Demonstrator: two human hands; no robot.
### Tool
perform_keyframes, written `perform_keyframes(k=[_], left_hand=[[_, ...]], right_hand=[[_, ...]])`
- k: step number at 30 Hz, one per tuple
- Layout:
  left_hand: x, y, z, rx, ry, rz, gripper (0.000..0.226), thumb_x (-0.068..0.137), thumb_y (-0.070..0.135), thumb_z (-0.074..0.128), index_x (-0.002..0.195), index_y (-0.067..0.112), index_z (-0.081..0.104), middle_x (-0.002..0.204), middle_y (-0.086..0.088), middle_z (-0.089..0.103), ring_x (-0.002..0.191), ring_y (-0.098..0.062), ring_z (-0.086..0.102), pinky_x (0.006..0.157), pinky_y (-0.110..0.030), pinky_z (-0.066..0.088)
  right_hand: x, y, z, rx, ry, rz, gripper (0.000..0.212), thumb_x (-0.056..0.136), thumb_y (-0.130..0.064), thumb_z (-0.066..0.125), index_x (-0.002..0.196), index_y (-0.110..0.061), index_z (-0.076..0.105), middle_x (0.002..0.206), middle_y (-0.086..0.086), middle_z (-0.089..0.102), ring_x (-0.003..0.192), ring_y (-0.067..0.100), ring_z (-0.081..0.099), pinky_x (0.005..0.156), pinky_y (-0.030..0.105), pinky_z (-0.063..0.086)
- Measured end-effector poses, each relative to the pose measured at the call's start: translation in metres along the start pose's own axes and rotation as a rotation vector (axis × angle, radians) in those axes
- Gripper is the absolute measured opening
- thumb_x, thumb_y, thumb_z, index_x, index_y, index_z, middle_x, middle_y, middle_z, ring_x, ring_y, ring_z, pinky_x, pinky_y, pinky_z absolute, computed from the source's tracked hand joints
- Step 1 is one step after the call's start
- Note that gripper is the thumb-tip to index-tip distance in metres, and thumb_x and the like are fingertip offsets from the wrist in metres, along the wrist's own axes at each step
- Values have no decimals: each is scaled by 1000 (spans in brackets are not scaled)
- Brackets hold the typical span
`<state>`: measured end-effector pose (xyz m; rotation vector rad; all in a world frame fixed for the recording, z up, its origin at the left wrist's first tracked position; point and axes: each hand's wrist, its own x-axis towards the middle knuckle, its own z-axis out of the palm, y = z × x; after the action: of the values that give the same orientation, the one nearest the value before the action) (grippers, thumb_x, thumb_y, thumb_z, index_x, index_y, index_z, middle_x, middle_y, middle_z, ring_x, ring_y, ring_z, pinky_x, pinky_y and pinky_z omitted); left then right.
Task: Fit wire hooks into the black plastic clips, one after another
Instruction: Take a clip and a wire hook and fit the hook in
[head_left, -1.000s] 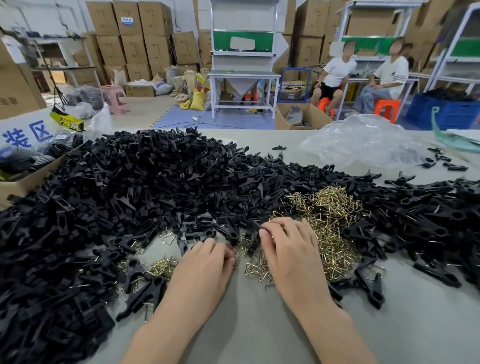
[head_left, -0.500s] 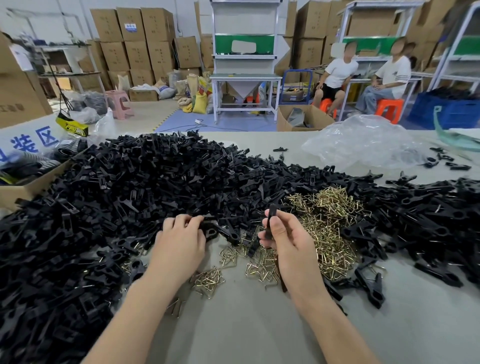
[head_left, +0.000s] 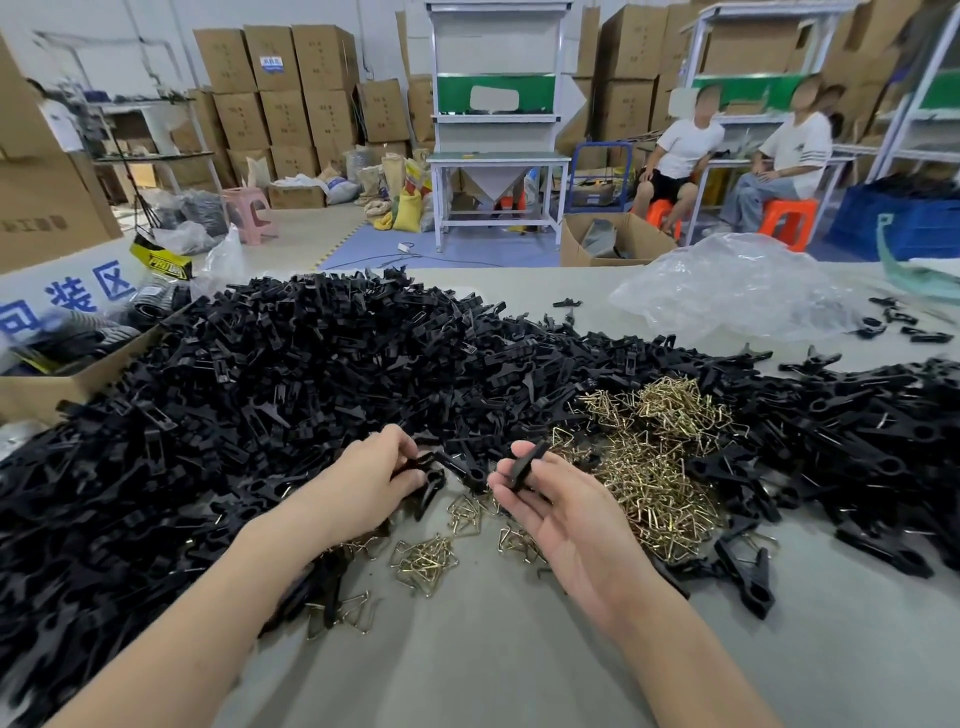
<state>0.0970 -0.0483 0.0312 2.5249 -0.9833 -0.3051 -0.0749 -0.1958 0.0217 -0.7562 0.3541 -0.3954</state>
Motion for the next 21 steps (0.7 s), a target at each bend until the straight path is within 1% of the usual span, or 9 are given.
perform_keyframes(k=[2,3,5,7,10,12,14,17,21], left_hand=[[-1,0,-1,14,-4,-16,40,99,39,57,135,24,49,119,2,54,110,-16,51,93,-28,43],[-1,0,-1,28,11,-15,43,99,39,57,139,22,50,119,2,52,110,-16,51,93,-27,42],[-5,1,2,26,83,3,37,101,37,55,134,22,57,109,6,47,108,-17,49,87,-26,39],[-13,1,6,-43,234,26,31,101,36,55,128,24,62,105,10,50,106,-14,51,85,-25,40],[-32,15,10,-365,472,57,14,97,40,60,109,41,66,81,15,66,76,-2,60,65,-13,44],[-41,30,19,-632,455,82,6,95,38,64,95,42,69,65,17,64,55,0,55,52,-10,41],[-48,45,33,-818,383,101,10,97,35,61,94,36,71,54,11,56,46,-4,47,47,-15,39],[-52,56,48,-891,310,55,16,100,33,54,107,35,69,56,5,52,49,-11,47,47,-21,43],[-55,58,45,-1150,234,-2,29,105,19,45,119,26,69,77,2,63,66,-9,57,57,-21,50]], right_hand=[[0,1,0,-34,9,-26,17,100,-2,55,112,1,67,89,12,73,89,22,74,82,29,62],[0,2,0,-64,21,-42,16,98,0,59,111,-1,68,87,10,73,88,21,74,79,27,61],[1,4,0,-111,38,-66,18,94,4,63,108,-2,70,84,9,73,86,19,74,75,22,60],[2,4,-2,-125,36,-82,19,94,5,62,108,-3,71,85,9,73,86,20,74,73,22,59],[4,5,-4,-117,12,-100,20,96,4,59,109,-6,72,92,10,74,89,21,73,74,27,60],[6,6,-3,-141,8,-116,23,97,3,59,110,-10,72,96,10,75,90,21,73,74,30,61],[6,8,-2,-181,1,-128,24,96,2,60,111,-12,72,100,10,77,91,20,74,74,29,60],[6,10,-3,-250,-22,-141,25,96,2,61,113,-13,71,104,9,77,93,19,74,77,25,59],[4,12,-4,-339,-63,-169,25,95,0,64,111,-17,74,109,8,76,99,21,74,81,25,58]])
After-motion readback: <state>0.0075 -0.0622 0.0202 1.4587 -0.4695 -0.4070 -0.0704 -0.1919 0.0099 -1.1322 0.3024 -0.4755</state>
